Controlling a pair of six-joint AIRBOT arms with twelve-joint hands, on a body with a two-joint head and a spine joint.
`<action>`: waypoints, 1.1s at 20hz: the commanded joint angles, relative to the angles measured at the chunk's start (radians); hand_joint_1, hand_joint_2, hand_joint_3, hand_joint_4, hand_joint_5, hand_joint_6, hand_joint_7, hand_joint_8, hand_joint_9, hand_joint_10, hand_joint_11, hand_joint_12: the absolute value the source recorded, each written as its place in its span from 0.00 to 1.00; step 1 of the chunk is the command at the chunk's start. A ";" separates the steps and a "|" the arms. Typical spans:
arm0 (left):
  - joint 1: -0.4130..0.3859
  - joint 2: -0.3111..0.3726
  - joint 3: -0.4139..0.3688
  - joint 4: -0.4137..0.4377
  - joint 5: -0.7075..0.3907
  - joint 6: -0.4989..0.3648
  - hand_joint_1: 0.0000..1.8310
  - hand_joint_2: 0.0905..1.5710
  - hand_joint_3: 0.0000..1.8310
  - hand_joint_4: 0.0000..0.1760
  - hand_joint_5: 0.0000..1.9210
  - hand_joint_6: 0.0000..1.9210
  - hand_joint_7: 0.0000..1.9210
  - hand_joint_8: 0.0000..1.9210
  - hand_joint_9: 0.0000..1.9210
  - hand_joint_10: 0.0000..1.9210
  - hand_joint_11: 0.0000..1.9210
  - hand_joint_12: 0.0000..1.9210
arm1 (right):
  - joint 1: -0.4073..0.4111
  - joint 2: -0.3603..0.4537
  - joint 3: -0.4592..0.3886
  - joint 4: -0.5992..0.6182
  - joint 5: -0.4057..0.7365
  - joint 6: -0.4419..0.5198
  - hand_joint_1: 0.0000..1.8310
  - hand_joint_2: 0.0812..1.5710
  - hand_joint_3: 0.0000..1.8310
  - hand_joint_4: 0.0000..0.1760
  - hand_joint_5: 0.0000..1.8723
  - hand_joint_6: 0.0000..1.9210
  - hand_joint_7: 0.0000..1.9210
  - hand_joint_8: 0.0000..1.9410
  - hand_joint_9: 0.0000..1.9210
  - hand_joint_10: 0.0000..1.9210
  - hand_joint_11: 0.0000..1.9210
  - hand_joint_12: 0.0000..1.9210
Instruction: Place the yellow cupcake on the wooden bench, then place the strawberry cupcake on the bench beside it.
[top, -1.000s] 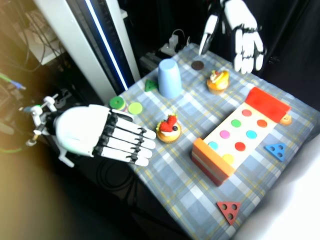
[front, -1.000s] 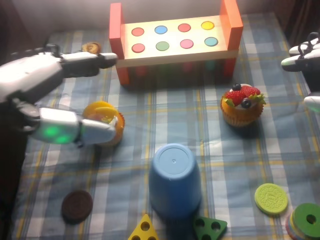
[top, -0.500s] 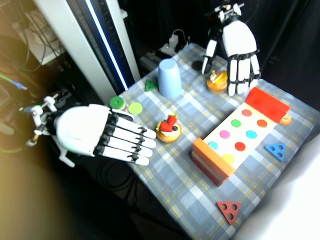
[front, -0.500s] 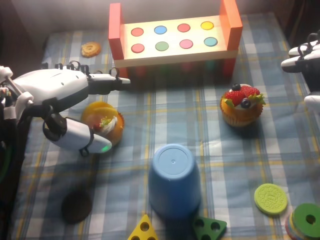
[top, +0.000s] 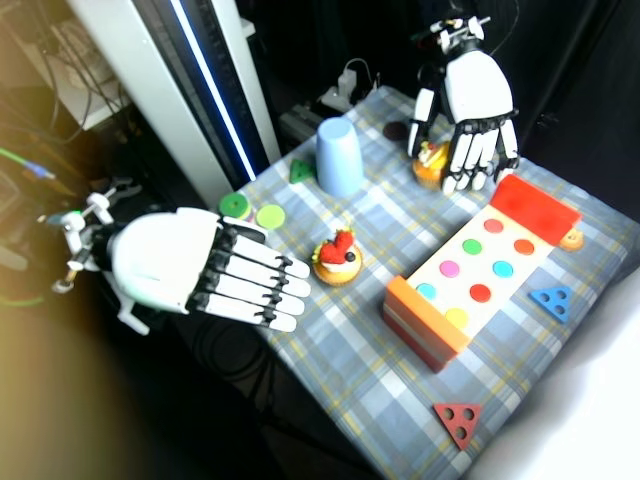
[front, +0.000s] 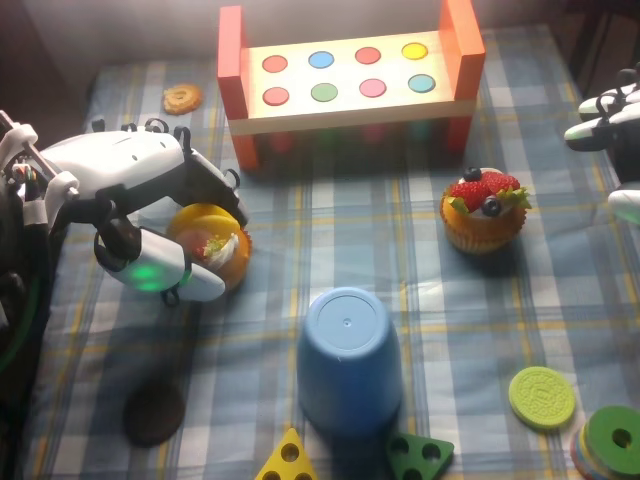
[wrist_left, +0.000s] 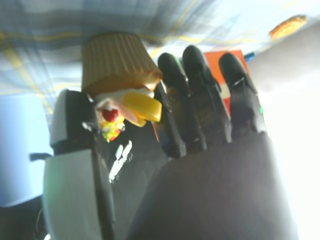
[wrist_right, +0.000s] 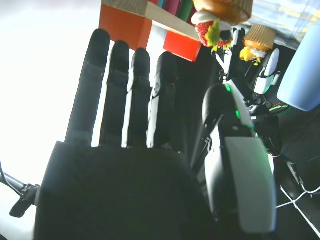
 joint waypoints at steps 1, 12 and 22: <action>-0.011 -0.008 0.008 0.009 -0.074 0.004 0.64 0.74 0.00 0.20 0.46 0.56 0.43 0.64 0.38 0.01 0.00 0.43 | 0.011 0.003 0.006 0.020 0.122 0.006 0.27 0.82 0.00 0.00 0.38 0.00 0.33 0.00 0.30 0.00 0.28 0.09; -0.200 0.108 -0.072 0.363 -0.270 -0.339 0.66 0.70 0.00 0.19 0.50 0.52 0.49 0.54 0.47 0.00 0.00 0.27 | 0.007 -0.004 0.011 0.020 0.122 0.009 0.33 0.83 0.00 0.00 0.40 0.00 0.36 0.00 0.31 0.00 0.27 0.08; -0.500 -0.242 0.300 0.053 0.029 0.043 0.65 0.73 0.00 0.17 0.44 0.60 0.48 0.59 0.46 0.00 0.03 0.48 | 0.039 -0.043 0.050 -0.016 0.104 0.050 0.33 0.83 0.00 0.00 0.39 0.00 0.35 0.00 0.30 0.00 0.27 0.09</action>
